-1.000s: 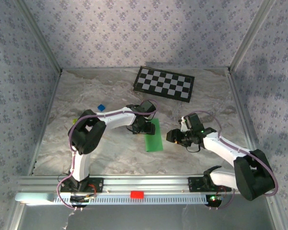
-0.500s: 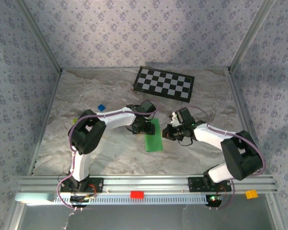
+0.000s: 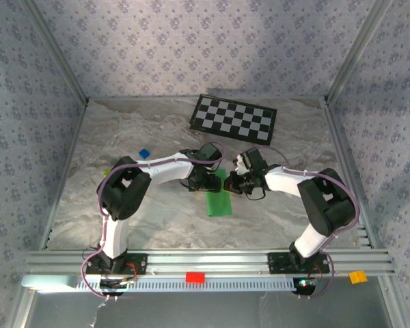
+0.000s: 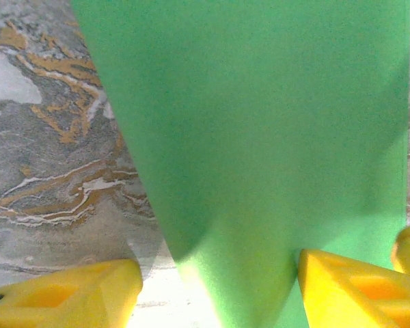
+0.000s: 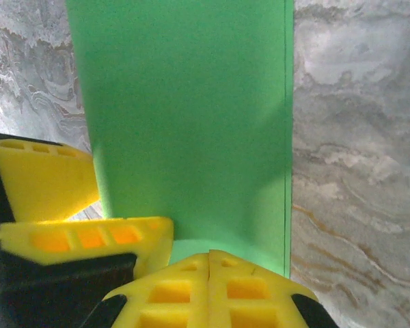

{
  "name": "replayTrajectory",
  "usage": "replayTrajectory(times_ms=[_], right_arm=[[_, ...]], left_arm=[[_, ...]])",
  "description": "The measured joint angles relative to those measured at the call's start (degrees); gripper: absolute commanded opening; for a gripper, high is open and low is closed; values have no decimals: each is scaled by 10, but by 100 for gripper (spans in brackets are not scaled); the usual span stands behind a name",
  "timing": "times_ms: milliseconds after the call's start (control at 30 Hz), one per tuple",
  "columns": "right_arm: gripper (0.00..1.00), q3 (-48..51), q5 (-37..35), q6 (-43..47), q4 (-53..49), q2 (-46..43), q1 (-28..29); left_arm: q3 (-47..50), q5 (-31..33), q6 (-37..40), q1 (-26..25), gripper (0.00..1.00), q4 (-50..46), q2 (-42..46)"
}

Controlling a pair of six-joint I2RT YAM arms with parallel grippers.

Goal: Fold a paper plane with a square sheet of paper (pick it up from the middle)
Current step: Hold the square sheet of paper at the center of the table.

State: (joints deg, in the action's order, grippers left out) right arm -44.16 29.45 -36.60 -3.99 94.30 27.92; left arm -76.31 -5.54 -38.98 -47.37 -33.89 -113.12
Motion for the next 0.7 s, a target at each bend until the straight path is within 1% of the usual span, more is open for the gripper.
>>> replayTrajectory(times_ms=[333, 567, 700], right_arm=[[0, -3, 0, 18, 0, 32, 1], [0, 3, -4, 37, 9, 31, 2], [0, 2, -6, 45, 6, 30, 2]], left_arm=[[0, 0, 0, 0, 66, 0, 0], [1, -5, 0, 0, 69, 2, 9], [24, 9, -1, 6, 71, 14, 39]])
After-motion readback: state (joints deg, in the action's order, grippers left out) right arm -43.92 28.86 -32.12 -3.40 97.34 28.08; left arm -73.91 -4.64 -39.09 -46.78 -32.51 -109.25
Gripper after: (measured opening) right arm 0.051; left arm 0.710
